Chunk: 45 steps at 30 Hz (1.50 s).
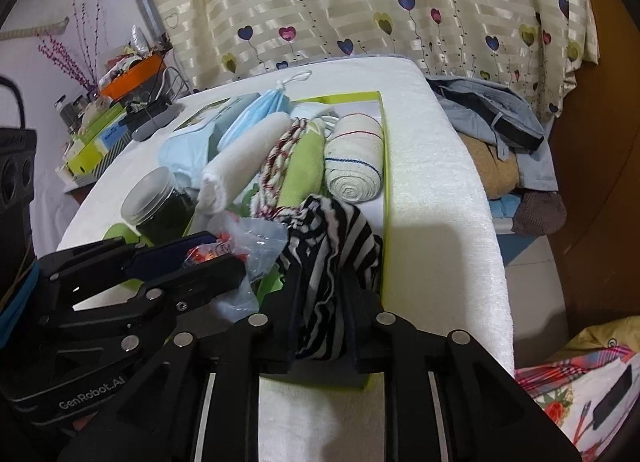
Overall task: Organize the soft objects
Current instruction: 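Lower and open the right gripper in the box while the left gripper releases the candy packet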
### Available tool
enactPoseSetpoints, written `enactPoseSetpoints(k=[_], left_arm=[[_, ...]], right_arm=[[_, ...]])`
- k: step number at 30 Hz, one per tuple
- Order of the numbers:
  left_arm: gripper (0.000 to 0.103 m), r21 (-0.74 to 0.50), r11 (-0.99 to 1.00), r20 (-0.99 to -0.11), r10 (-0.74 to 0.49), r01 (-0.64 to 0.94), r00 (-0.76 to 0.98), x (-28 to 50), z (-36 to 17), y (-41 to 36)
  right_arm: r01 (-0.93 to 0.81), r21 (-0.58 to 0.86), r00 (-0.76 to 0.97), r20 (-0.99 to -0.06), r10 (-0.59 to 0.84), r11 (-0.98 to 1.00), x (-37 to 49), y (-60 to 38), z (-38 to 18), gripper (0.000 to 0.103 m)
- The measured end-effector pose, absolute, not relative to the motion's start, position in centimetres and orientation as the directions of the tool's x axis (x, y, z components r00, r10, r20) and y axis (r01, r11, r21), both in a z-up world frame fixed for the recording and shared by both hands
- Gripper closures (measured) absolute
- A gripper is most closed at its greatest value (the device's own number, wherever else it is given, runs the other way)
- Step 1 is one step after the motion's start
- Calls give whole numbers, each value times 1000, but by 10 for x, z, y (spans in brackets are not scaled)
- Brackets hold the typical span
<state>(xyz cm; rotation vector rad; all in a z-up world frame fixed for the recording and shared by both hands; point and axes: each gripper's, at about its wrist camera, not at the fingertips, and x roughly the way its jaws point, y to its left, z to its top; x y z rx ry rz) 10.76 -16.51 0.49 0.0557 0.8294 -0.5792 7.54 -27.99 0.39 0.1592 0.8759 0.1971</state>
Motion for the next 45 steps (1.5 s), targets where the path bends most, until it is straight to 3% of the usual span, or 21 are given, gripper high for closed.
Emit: enactPoseSetpoints(k=[9, 45], left_arm=[[73, -170, 839, -689, -476, 516, 547, 94, 17, -160], [72, -65, 920, -639, -336, 387, 692, 44, 40, -119]], right_arm=[[-93, 168, 651, -736, 187, 981, 58, -277, 16, 65], [-87, 123, 714, -685, 148, 989, 9, -242, 46, 64]])
